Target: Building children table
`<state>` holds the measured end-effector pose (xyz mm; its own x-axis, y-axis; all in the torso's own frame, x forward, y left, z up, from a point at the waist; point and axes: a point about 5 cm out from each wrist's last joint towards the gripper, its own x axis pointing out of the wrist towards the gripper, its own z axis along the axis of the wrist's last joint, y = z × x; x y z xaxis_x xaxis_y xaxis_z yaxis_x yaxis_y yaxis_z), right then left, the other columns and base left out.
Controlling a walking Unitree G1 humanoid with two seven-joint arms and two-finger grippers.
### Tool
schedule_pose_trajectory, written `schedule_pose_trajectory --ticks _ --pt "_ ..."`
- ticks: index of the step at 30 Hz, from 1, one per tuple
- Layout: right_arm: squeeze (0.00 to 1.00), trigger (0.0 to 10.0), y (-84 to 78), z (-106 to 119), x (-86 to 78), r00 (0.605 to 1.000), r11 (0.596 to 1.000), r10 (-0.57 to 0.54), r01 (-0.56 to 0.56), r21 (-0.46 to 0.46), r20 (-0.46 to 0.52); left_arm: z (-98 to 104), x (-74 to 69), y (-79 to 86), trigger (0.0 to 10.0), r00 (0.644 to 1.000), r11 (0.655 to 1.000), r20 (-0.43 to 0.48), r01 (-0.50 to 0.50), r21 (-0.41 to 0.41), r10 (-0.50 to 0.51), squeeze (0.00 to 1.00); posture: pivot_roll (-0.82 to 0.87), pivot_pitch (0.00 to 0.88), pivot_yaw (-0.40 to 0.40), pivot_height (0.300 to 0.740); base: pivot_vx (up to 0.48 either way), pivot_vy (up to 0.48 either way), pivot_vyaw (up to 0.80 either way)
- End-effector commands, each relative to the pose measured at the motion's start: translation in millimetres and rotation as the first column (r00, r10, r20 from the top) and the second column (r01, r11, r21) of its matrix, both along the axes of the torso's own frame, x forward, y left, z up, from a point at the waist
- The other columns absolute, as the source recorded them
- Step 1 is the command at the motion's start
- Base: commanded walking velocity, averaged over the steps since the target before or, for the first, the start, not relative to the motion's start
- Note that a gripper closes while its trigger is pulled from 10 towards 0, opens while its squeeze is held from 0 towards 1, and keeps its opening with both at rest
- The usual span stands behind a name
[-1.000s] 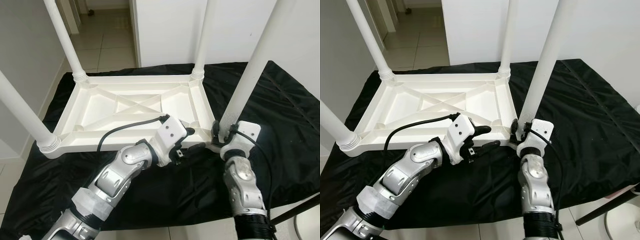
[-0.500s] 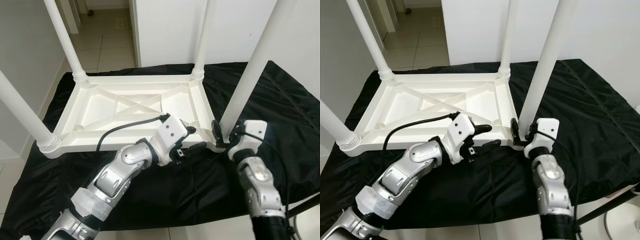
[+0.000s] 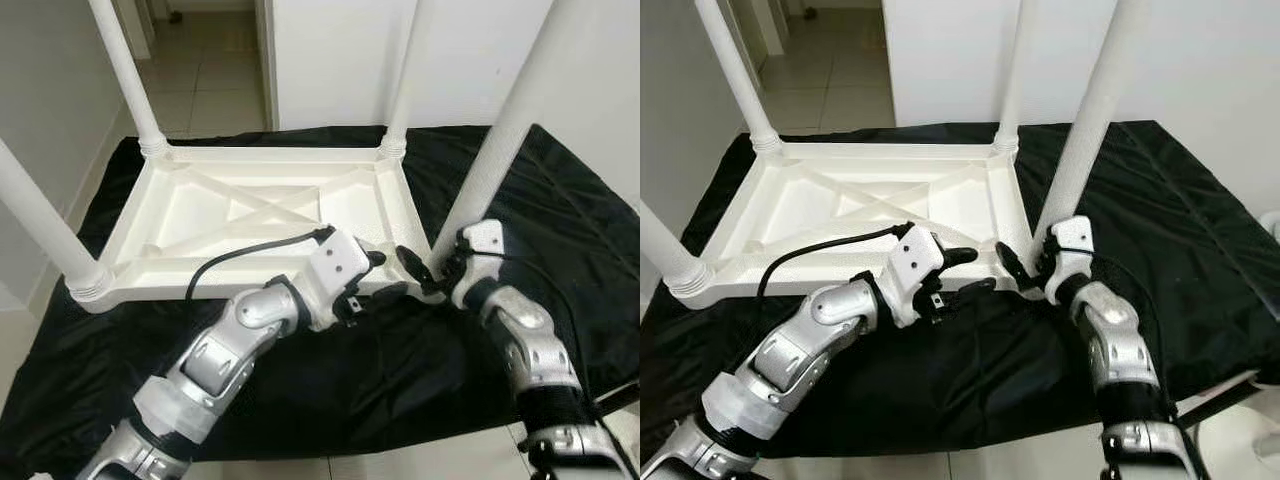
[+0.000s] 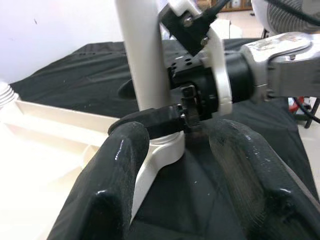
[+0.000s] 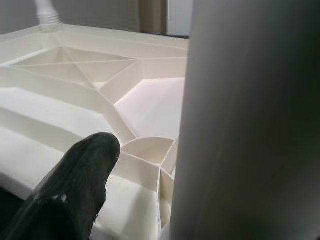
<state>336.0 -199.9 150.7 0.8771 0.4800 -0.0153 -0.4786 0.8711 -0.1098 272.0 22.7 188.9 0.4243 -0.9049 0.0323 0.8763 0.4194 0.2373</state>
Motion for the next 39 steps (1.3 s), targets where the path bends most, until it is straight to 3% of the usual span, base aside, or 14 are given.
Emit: schedule_pose_trajectory --ticks 1,2,3,4,5,6,18,24,25,30,32,34,39 --pt "0.0 10.0 8.8 -3.4 2.1 0.998 0.998 0.058 -0.058 -0.019 -0.016 0.6 -0.9 0.4 10.0 0.999 0.999 0.005 0.036 0.022 -0.036 0.0 -0.03 0.0 -0.014 0.74 0.0 0.0 0.0" --pt "0.0 10.0 8.8 -3.4 2.1 0.998 0.998 0.058 -0.058 -0.019 -0.016 0.6 -0.9 0.4 10.0 0.999 0.999 0.005 0.036 0.022 -0.036 0.0 -0.03 0.0 -0.014 0.74 0.0 0.0 0.0" --pt "0.0 7.6 9.9 -3.1 4.6 0.997 0.997 0.076 -0.076 -0.026 -0.02 0.9 -0.5 1.2 10.0 0.999 0.999 0.006 0.031 0.022 -0.032 0.0 -0.03 0.0 -0.017 0.74 0.0 0.0 0.0" --pt "0.0 7.6 9.9 -3.1 4.6 0.997 0.997 0.076 -0.076 -0.026 -0.02 0.9 -0.5 1.2 10.0 0.999 0.999 0.006 0.031 0.022 -0.032 0.0 -0.03 0.0 -0.017 0.74 0.0 0.0 0.0" --pt "0.0 1.2 12.5 -2.0 7.8 0.994 0.994 0.106 -0.106 -0.033 -0.022 1.6 0.2 2.2 10.0 1.0 0.999 0.01 0.024 0.021 -0.024 0.0 -0.01 0.0 -0.028 0.74 0.0 0.0 0.0" --pt "0.0 0.0 14.8 -1.3 10.2 0.991 0.991 0.13 -0.131 -0.038 -0.028 2.5 0.8 2.9 10.0 1.0 1.0 0.015 0.015 0.02 -0.015 0.0 -0.01 0.0 -0.036 0.74 0.0 0.0 0.0" --pt "0.0 0.0 15.0 -5.1 15.4 0.981 0.982 0.182 -0.185 -0.045 -0.061 3.5 1.5 3.9 10.0 1.0 1.0 0.018 -0.019 0.006 0.019 0.0 0.0 0.0 -0.058 0.74 0.0 0.0 0.0" --pt "0.0 0.0 8.5 -6.7 13.1 0.987 0.988 0.151 -0.152 -0.012 -0.058 2.9 0.3 2.5 10.0 1.0 1.0 0.014 -0.012 0.003 0.012 0.0 -0.01 0.0 -0.047 0.74 0.0 0.0 0.0" --pt "0.0 10.0 6.2 -6.6 11.5 0.994 0.995 0.101 -0.1 0.019 -0.044 2.5 0.3 2.1 10.0 1.0 1.0 0.015 -0.003 0.007 0.003 0.0 -0.01 0.0 -0.042 0.74 0.0 0.0 0.0" --pt "0.0 10.0 4.9 -7.7 9.9 0.998 0.999 0.044 -0.043 0.03 -0.037 3.7 1.4 2.4 10.0 1.0 1.0 0.019 0.0 0.009 0.0 0.0 -0.01 0.0 -0.036 0.74 0.0 0.0 0.0" --pt "0.0 10.0 1.4 -12.8 8.9 0.997 0.998 -0.064 0.065 0.02 -0.044 3.5 3.0 3.4 10.0 1.0 1.0 0.027 -0.011 0.017 0.01 0.0 0.0 0.0 -0.034 0.74 0.0 0.0 0.0" --pt "0.0 10.0 1.4 -12.8 8.9 0.997 0.998 -0.064 0.065 0.02 -0.044 3.5 3.0 3.4 10.0 1.0 1.0 0.027 -0.011 0.017 0.01 0.0 0.0 0.0 -0.034 0.74 0.0 0.0 0.0" --pt "0.0 10.0 -0.2 -20.4 8.5 0.973 0.974 -0.221 0.223 0.032 -0.06 2.7 3.4 7.4 10.0 0.999 0.999 0.027 -0.031 0.019 0.031 0.0 0.01 0.0 -0.033 0.74 0.0 0.0 0.0"
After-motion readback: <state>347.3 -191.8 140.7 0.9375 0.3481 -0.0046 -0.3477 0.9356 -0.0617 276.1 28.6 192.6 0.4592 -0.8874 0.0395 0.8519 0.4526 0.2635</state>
